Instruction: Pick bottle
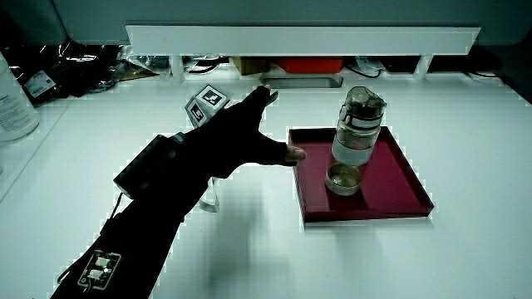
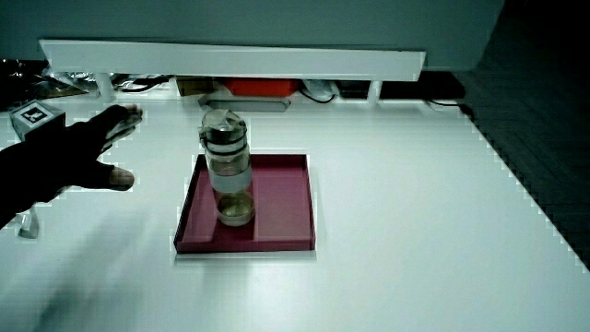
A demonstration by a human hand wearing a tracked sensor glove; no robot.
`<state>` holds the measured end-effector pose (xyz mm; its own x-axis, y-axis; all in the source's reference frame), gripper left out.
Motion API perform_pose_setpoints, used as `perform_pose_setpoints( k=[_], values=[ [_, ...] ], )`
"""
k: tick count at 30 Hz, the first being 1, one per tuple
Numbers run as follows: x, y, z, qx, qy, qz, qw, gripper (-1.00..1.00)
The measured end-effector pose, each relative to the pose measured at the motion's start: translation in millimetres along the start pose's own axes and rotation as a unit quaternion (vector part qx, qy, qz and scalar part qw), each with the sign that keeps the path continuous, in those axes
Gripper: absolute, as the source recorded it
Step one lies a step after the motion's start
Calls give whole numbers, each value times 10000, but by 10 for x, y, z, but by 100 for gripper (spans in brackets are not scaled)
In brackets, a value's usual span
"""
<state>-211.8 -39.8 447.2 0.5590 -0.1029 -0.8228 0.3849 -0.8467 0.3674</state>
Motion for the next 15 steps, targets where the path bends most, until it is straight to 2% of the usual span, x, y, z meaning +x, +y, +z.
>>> perform_pose_setpoints(
  k=[1, 2, 3, 5, 6, 7, 9, 11, 13, 14, 15],
  values=[
    [-2, 14, -28, -35, -150, 128, 9998, 0],
    [-30, 47, -59, -40, -246, 14, 9997, 0],
    [24, 50, -97, -139, -510, 211, 9984, 0],
    [-13, 123, -189, -223, -834, -17, 9963, 0],
    [1, 140, -221, -232, -684, 89, 9974, 0],
    [0, 161, -259, -274, -704, 152, 9970, 0],
    [-6, 213, -327, -294, -555, 141, 9979, 0],
    [11, 243, -373, -289, -309, 247, 9988, 0],
    [-3, 283, -433, -323, -428, 262, 9982, 0],
    [-6, 300, -455, -312, -314, 360, 9984, 0],
    [-4, 318, -485, -337, -433, 363, 9978, 0]
  ],
)
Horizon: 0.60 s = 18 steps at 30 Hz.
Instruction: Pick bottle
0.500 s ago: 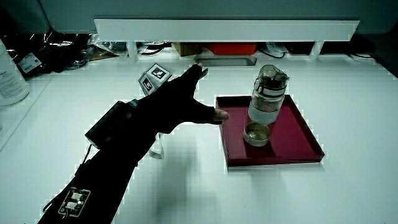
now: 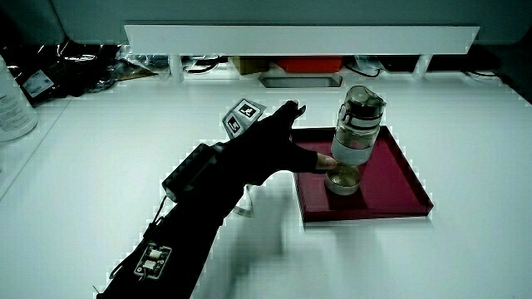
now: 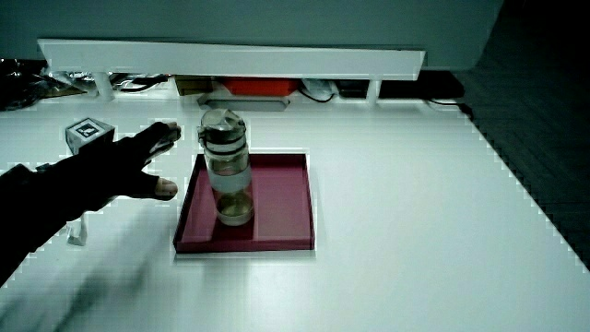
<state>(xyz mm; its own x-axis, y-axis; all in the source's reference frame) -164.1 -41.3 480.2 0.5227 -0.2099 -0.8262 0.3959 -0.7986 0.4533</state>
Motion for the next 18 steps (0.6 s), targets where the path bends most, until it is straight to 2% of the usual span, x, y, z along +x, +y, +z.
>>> perform_pose_setpoints(
  k=[1, 3, 6, 7, 8, 10, 12, 16, 18],
  values=[
    [-50, 50, -31, -23, -30, -212, 9998, 0],
    [-55, 75, -78, 11, 71, -123, 9999, 0],
    [-118, 146, -170, 7, -73, -170, 9998, 0],
    [-107, 151, -198, -29, -46, -49, 10000, 0],
    [-158, 195, -236, -39, -97, -224, 9997, 0],
    [-119, 211, -297, -126, -177, -141, 9997, 0],
    [-94, 230, -339, -89, -20, -105, 9999, 0],
    [-101, 274, -417, -83, 36, -92, 9999, 0],
    [-116, 287, -445, -85, -21, -176, 9998, 0]
  ],
)
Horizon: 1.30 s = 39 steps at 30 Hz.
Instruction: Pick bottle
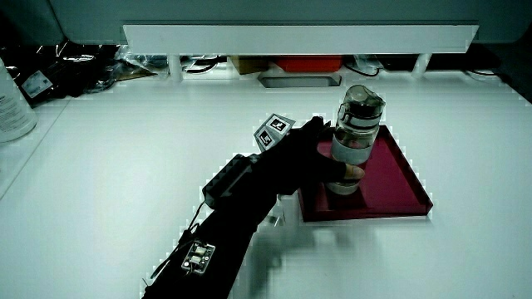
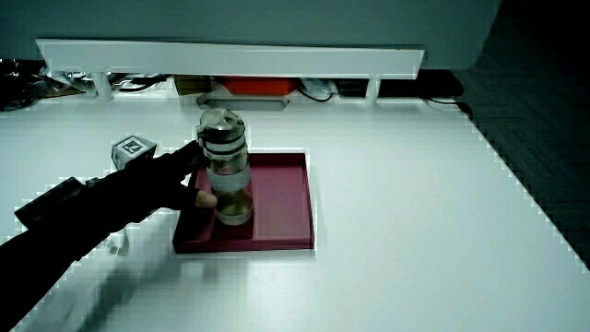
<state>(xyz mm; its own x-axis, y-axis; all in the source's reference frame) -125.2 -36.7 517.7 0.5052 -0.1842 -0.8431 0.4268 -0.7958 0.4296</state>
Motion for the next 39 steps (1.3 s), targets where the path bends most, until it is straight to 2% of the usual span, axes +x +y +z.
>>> perform_pose_setpoints(
  k=[7, 9, 13, 14, 15, 16, 17, 19, 20, 22, 24, 25, 26, 27, 29, 33, 35, 36, 37, 38, 39],
  values=[
    [0, 11, -34, 72, -58, 23, 10000, 0],
    [-1, 2, -39, 179, -125, -83, 9997, 0],
    [-18, 2, -52, 337, -231, -135, 9991, 15],
    [-21, -1, -54, 440, -191, -160, 9987, 19],
    [8, -17, -57, 495, -292, -86, 9983, 22],
    [3, -7, -61, 583, -268, -158, 9978, 26],
    [14, -20, -63, 642, -359, -185, 9971, 30],
    [-5, -26, -58, 812, -285, -206, 9961, 37],
    [-28, -21, -64, 868, -413, -283, 9950, 41],
    [-8, -55, -57, 1032, -404, -188, 9937, 48],
    [-27, -65, -60, 1204, -380, -266, 9916, 56],
    [-19, -85, -61, 1209, -401, -181, 9917, 59],
    [-27, -81, -67, 1251, -401, -288, 9909, 63],
    [-6, -92, -66, 1249, -293, -181, 9916, 67],
    [15, -101, -63, 1262, -327, -163, 9913, 74],
    [3, -114, -70, 1377, -257, -297, 9897, 89],
    [27, -133, -72, 1403, -254, -226, 9895, 96],
    [24, -131, -74, 1460, -107, -332, 9887, 100],
    [47, -147, -78, 1454, -149, -286, 9888, 100],
    [24, -136, -87, 1494, -169, -412, 9878, 100],
    [42, -149, -91, 1461, -230, -367, 9883, 100]
  ],
)
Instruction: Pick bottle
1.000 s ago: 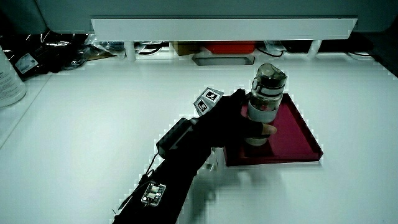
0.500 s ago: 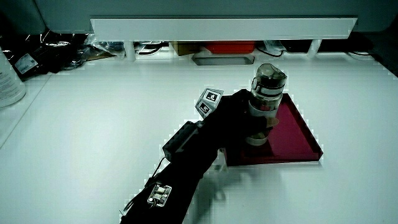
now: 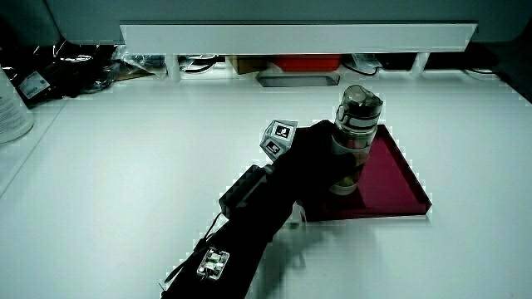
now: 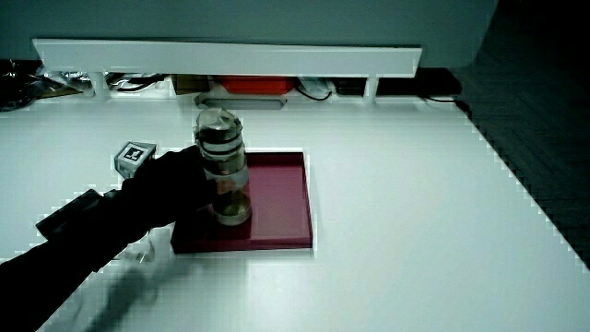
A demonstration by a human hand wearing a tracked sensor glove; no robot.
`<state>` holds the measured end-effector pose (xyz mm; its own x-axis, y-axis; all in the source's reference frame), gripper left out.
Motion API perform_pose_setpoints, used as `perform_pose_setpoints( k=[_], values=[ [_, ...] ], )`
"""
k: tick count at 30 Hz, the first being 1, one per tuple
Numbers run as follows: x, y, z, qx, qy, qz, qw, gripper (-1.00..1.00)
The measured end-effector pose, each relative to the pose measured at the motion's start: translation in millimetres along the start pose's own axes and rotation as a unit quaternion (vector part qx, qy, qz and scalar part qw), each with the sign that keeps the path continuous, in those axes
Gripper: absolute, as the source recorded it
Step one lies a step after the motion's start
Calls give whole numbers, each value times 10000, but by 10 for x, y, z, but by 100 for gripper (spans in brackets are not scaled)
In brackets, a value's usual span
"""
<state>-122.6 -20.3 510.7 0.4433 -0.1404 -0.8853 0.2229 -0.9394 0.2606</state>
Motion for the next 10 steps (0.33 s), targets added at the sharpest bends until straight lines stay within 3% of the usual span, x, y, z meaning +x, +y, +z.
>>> perform_pose_setpoints(
  k=[2, 3, 5, 10],
  values=[
    [22, -14, 12, 36, 145, 49, 9999, 100],
    [5, -16, 10, 50, -47, -4, 10000, 100],
    [23, -26, 31, 31, -18, 84, 10000, 100],
    [117, -56, 137, 81, -109, -123, 9998, 100]
  ],
)
